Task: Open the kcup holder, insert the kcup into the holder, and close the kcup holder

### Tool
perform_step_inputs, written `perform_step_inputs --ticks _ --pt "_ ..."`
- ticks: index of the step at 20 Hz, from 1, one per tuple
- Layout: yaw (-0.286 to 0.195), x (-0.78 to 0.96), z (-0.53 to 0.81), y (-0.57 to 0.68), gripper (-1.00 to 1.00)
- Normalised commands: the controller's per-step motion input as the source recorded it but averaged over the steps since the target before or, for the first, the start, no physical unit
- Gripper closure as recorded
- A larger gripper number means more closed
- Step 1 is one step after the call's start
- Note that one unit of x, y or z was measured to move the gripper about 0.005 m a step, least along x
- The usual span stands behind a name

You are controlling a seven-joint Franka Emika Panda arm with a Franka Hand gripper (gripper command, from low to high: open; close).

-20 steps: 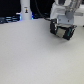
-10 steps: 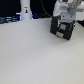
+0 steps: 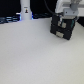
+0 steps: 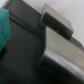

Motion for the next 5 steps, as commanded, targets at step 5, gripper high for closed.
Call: perform_step_inputs --ticks 5 --pt "-0.005 0.05 0.09 0.00 -1.00"
